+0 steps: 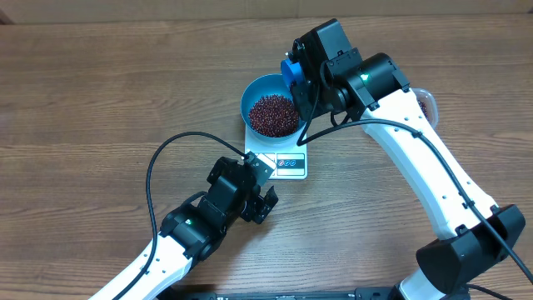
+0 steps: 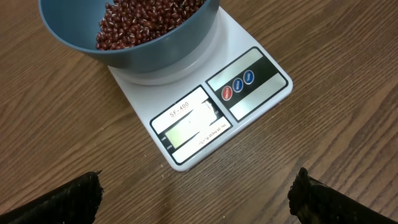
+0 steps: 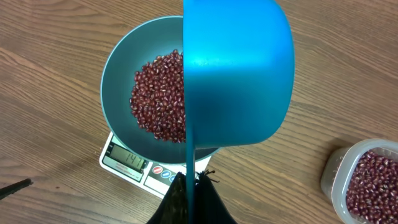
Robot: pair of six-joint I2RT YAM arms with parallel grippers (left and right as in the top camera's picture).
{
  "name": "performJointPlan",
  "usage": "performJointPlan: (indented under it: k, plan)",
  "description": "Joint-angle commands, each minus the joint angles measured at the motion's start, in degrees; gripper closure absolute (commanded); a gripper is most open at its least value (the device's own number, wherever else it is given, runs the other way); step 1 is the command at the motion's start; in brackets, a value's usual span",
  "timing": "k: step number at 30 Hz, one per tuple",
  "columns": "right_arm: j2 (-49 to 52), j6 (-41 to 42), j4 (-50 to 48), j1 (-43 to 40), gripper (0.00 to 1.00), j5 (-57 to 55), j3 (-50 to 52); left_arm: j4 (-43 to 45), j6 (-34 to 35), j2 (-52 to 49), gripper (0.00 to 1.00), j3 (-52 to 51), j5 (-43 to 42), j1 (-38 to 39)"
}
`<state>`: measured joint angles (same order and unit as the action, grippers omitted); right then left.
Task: Scoop item into bowl and weigh 150g on scale
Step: 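Tilt the scoop slowly with the right gripper, trickling beans into the bowl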
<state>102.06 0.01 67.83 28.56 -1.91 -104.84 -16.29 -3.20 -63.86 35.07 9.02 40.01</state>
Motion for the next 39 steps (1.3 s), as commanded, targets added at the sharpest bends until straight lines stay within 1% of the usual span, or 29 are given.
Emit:
performJointPlan:
  k: [1,22,25,30,39]
  plan:
    - [-1.9,0.4,0.0,0.3,0.96,-0.4,-1.9,0.0,-0.7,0.5,0.01,-0.4,0.0,-0.2]
    - [-1.9,0.3,-0.2,0.3,0.96,-0.4,-1.9,0.0,-0.7,0.5,0.0,-0.4,0.0,-0.2]
    - [-1.8,-0.3,-0.2,0.3,0.96,-0.6,-1.9,0.0,-0.7,0.5,0.01,-0.4,0.0,-0.3]
    - [-1.7,-4.7,-0.1,0.3,0.96,-0.6,-1.9,0.1,-0.7,0.5,0.0,-0.4,0.0,-0.2]
    - [-1.7,-4.6,0.0,0.3,0.96,-0.6,-1.9,0.0,-0.7,0.5,0.01,-0.4,0.0,-0.2]
